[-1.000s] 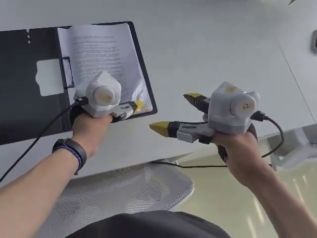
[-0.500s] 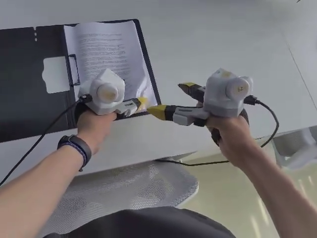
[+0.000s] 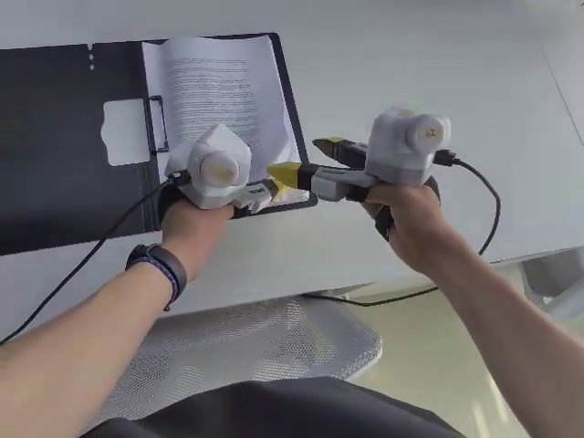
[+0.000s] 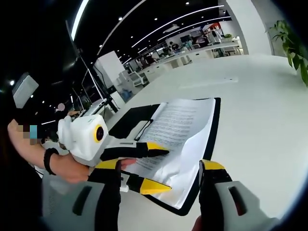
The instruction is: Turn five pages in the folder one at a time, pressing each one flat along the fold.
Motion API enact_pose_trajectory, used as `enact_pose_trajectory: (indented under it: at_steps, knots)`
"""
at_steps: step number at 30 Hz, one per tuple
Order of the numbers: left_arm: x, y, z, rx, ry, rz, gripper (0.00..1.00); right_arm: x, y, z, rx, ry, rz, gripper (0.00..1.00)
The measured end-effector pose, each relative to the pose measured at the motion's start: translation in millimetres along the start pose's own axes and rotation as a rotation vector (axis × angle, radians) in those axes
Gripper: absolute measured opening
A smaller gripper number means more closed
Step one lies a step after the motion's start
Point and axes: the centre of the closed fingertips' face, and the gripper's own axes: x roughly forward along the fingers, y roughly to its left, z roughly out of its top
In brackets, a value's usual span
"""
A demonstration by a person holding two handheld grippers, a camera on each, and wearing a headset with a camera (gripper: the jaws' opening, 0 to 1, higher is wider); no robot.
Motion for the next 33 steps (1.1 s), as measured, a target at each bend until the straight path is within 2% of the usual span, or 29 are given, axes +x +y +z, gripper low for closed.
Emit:
enact_pose_trajectory:
  at_steps: [4, 9, 18, 33]
  knots:
    - [-0.1, 0.1, 0.4, -0.005, -0.001, -0.002, 0.51, 7.7, 5.3, 1.4, 0.056, -0.01, 0.03, 0.6]
    - [-0.5, -0.4, 0.4, -0.006, -0.006, -0.009, 0.51, 15.4, 9.1, 1.5, 0.09, -0.017, 0.037, 0.55]
    - [-0.9, -1.6, -0.3, -0.003, -0.005, -0.005, 0.51, 23.7, 12.3, -1.4, 0.161, -0.031, 0.057, 0.38]
    - [-0.9, -3.5, -1.0, 0.001, -0.003, -0.007, 0.52, 23.4, -1.6, 0.3, 0.252, -0.07, 0.02, 0.06]
